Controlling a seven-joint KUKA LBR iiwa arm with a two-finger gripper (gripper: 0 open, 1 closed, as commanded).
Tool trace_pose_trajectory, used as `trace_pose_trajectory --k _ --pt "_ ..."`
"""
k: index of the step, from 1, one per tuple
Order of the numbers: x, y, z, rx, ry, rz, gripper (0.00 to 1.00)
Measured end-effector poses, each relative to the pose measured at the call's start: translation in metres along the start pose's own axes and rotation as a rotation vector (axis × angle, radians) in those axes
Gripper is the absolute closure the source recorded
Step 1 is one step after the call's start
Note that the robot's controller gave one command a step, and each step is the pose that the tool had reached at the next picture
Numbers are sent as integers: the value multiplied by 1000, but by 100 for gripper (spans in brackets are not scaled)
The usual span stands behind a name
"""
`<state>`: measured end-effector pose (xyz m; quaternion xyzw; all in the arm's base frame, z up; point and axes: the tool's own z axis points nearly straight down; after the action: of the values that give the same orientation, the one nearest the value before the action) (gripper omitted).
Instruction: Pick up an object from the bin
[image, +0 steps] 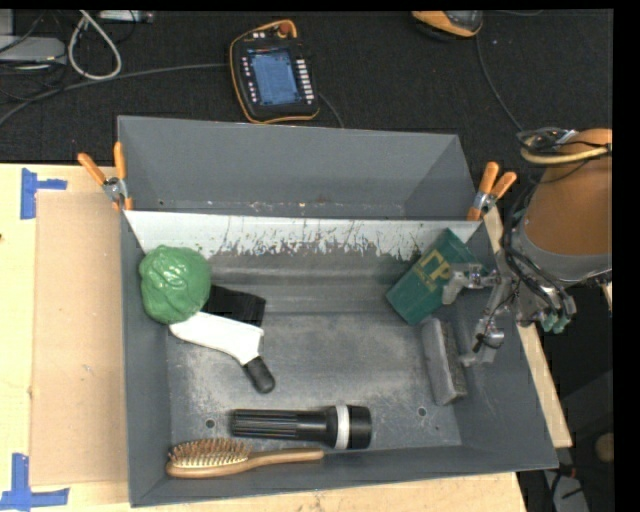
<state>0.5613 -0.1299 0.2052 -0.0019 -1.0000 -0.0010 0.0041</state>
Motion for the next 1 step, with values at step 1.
trace_pose_trajectory --k 1 --pt "-1 1 -5 1 -7 -6 0"
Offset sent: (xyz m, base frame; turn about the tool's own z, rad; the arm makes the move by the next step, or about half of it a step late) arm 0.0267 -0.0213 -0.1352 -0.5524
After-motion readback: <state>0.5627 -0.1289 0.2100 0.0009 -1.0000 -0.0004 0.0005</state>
